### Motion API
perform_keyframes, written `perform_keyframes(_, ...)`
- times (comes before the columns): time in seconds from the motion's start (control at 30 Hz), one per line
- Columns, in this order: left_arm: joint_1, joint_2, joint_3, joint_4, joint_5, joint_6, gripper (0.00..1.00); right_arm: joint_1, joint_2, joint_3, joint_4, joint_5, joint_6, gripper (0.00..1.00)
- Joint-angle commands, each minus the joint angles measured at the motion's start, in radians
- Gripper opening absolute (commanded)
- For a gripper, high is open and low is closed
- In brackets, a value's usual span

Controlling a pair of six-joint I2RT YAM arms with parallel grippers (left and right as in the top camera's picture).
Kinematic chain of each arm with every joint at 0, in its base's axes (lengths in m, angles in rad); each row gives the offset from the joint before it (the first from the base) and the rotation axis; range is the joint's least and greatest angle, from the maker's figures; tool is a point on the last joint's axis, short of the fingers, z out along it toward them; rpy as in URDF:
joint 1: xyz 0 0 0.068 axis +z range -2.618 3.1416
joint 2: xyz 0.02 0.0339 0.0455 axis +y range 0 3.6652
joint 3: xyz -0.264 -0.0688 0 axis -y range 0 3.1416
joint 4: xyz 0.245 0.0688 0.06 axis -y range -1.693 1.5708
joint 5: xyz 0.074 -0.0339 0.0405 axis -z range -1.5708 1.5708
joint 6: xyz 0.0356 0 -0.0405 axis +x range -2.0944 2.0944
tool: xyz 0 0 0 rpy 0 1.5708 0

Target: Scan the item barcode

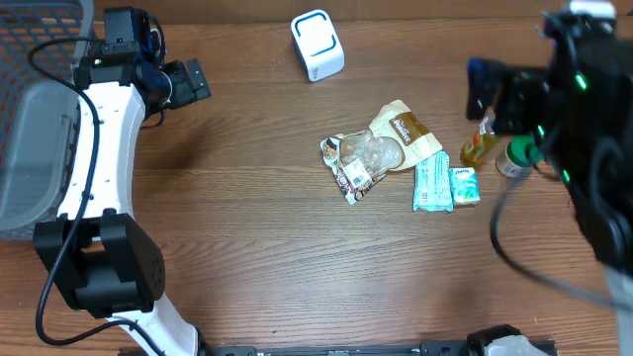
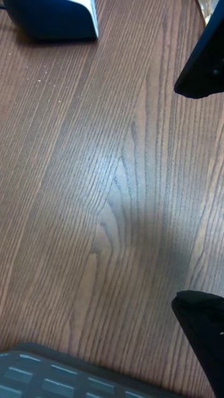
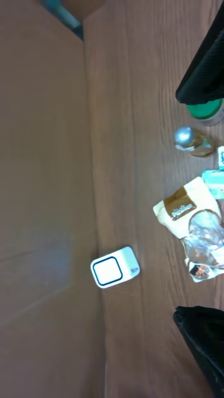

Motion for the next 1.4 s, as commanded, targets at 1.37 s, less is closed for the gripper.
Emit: perform_keyframes(1.37, -0.002, 0.0, 0.023, 0.002, -0.003, 0.004, 1.0, -0.067, -1.239, -1.664, 1.328, -0.175, -0.004, 1.0)
